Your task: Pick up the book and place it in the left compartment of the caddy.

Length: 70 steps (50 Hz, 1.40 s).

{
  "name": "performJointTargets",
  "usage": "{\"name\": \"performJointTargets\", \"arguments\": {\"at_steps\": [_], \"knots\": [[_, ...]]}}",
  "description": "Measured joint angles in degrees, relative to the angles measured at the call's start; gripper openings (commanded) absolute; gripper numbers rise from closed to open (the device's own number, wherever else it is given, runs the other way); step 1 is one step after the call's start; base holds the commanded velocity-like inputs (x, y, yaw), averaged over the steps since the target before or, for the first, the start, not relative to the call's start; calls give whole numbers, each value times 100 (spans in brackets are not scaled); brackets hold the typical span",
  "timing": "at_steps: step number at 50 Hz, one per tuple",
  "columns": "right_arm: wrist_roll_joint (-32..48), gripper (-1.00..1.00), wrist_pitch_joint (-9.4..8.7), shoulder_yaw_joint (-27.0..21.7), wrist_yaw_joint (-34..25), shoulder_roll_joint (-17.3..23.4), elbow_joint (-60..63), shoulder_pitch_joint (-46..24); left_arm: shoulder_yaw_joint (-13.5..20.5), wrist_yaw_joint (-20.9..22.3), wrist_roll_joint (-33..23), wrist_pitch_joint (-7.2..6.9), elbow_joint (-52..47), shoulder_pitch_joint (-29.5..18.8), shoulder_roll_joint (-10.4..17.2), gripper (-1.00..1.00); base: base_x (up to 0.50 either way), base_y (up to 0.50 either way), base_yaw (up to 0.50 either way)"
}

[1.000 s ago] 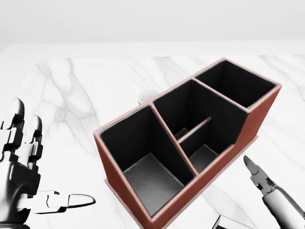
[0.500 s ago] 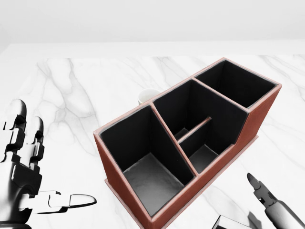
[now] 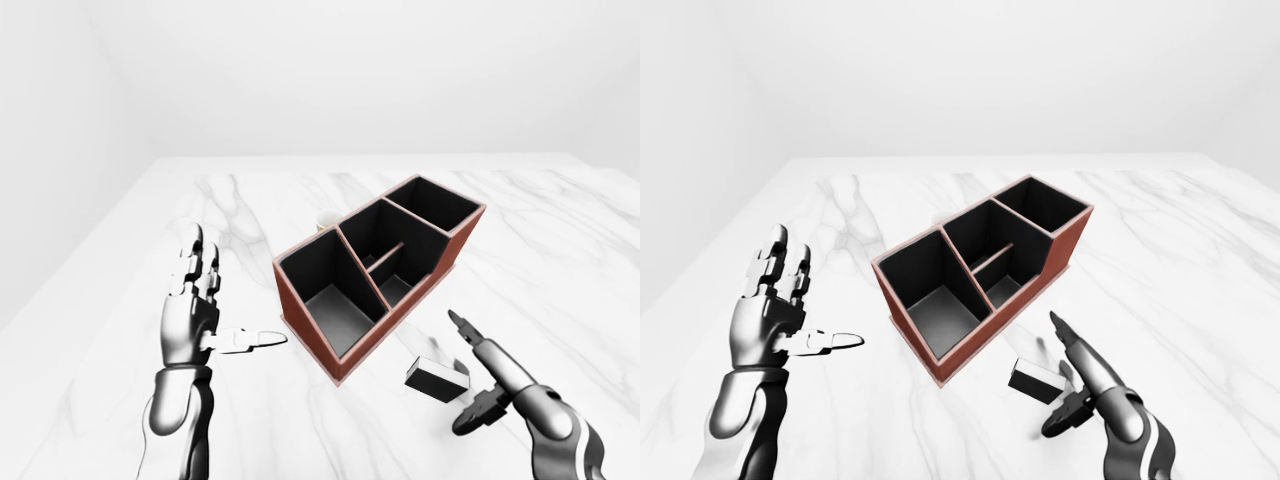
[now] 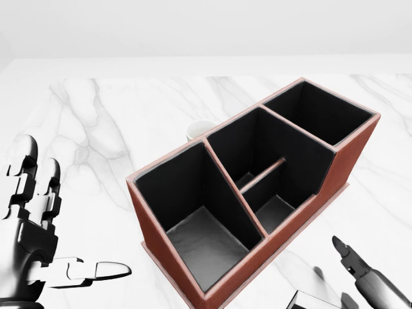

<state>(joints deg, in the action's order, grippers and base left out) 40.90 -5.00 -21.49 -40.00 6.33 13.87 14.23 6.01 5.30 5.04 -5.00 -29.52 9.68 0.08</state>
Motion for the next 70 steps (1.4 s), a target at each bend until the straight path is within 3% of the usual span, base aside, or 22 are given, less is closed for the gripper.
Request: {"name": "performJointTargets", "arguments": {"at_steps": [34,36,37,39,61,70], "knots": [[281,100,0,364,85,316,-922,-307,34,-6,37,0,-37,-11,3,100,0,0,0],[268,35,0,368,112,330,-971,-334,34,-7,36,0,-37,-10,3,100,0,0,0],[260,27,0,372,125,337,-993,-347,33,-7,35,0,-36,-10,2,100,0,0,0],[242,-95,0,382,148,349,-1031,-368,31,-9,33,0,-31,-10,1,100,0,0,0],[365,-100,0,632,126,400,-1087,-514,1,-27,13,0,-26,0,-2,100,0,0,0],[694,-100,0,812,-1,301,-424,-444,-2,-28,14,0,-42,5,-2,100,0,0,0]]}}
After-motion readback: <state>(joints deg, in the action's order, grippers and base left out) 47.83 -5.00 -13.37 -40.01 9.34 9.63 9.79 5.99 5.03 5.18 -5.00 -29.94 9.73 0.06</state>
